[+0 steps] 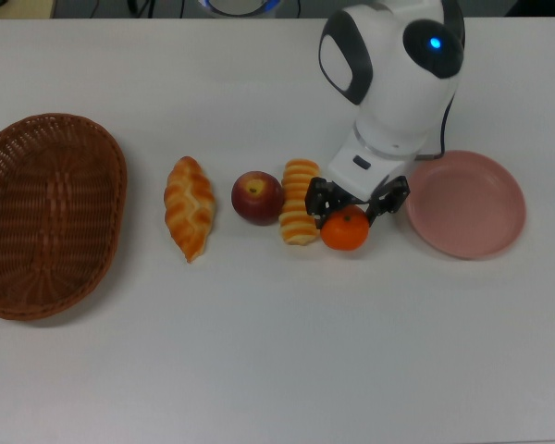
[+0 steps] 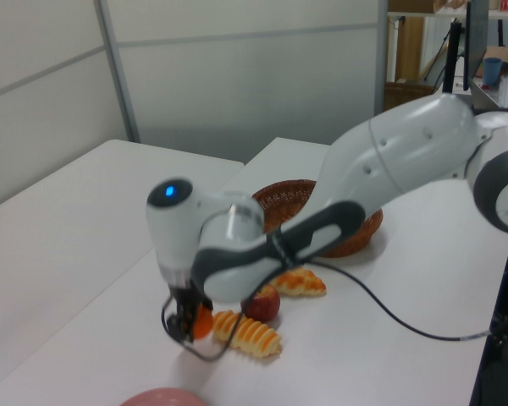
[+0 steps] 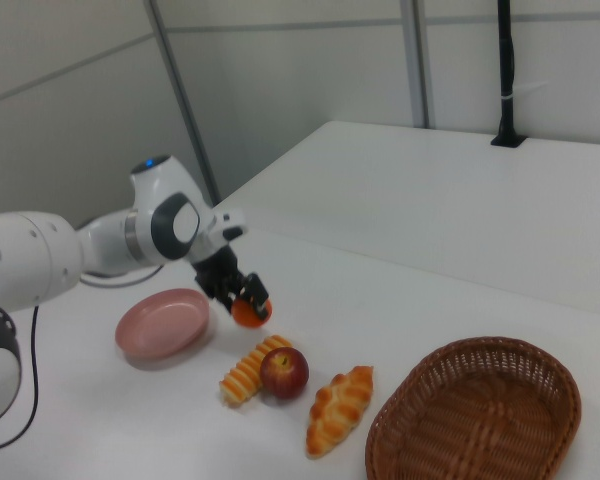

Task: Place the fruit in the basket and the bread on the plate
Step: 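Carry the mandarin over the wicker basket and release it inside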

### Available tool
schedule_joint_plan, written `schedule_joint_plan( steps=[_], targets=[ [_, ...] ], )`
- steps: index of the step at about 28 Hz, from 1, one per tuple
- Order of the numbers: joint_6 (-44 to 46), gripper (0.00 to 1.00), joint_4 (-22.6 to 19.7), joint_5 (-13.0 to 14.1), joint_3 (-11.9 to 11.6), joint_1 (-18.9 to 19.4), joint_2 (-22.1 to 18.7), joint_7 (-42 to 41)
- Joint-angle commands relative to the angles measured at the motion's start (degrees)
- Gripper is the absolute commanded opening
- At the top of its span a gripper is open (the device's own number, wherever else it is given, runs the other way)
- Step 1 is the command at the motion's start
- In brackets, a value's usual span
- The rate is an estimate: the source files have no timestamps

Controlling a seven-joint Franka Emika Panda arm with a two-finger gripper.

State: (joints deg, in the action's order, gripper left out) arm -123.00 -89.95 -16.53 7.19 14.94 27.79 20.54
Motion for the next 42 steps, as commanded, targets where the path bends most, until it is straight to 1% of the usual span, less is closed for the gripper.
schedule_joint_plan(
  steps=[1, 2, 3, 7, 8, 10, 12, 13, 17, 18, 23, 25, 26, 28, 29, 30, 31, 32, 33, 38, 40, 42],
  targets=[
    [1.08, 0.31, -0.93, 3.61, -0.24, -3.77, -7.92, -1.03],
    [1.96, 0.31, -0.58, 3.79, -0.24, -4.56, -8.71, -1.12],
    [3.71, 0.31, -0.41, 3.79, -0.33, -6.83, -9.76, -1.55],
    [4.96, 0.31, -0.58, 2.82, -0.59, -12.81, -10.13, -3.75],
    [4.96, 0.31, -0.75, 2.47, -1.47, -16.66, -9.78, -7.15],
    [4.78, 0.31, -0.84, 2.47, -1.74, -20.46, -9.16, -11.73],
    [4.69, 0.31, -0.93, 2.38, -1.83, -23.62, -7.67, -15.52],
    [4.35, 0.31, -0.93, 2.12, -1.91, -26.34, -6.80, -17.53],
    [4.08, 0.31, -1.19, 1.07, -1.91, -31.19, -4.51, -18.34],
    [3.99, 0.31, -1.63, 0.63, -1.91, -32.33, -3.28, -18.52],
    [1.18, 0.31, -2.07, -0.43, -1.91, -33.31, -0.20, -18.43],
    [0.83, 0.33, -2.25, -0.43, -1.91, -33.39, 0.42, -18.43],
    [0.83, 0.37, -2.34, -0.43, -1.91, -33.39, 0.51, -18.43],
    [0.83, 0.38, -2.51, -0.43, -1.83, -33.39, 0.51, -18.61],
    [1.00, 0.44, -2.51, -0.43, -1.91, -33.22, 0.42, -18.87],
    [1.09, 0.55, -2.51, -0.43, -1.83, -33.13, 0.42, -19.05],
    [1.18, 0.72, -2.43, -0.34, -1.83, -33.13, 0.33, -19.13],
    [1.27, 0.96, -2.34, -0.26, -1.83, -33.13, 0.25, -18.79],
    [1.35, 1.00, -2.34, -0.17, -1.83, -33.04, 0.24, -18.70],
    [2.58, 1.00, -2.34, 0.80, -1.56, -32.78, -1.95, -18.78],
    [5.83, 1.00, -2.16, 2.02, -1.12, -32.60, -3.79, -19.05],
    [6.97, 1.00, -1.99, 4.04, -0.60, -32.34, -5.02, -19.13]
  ],
)
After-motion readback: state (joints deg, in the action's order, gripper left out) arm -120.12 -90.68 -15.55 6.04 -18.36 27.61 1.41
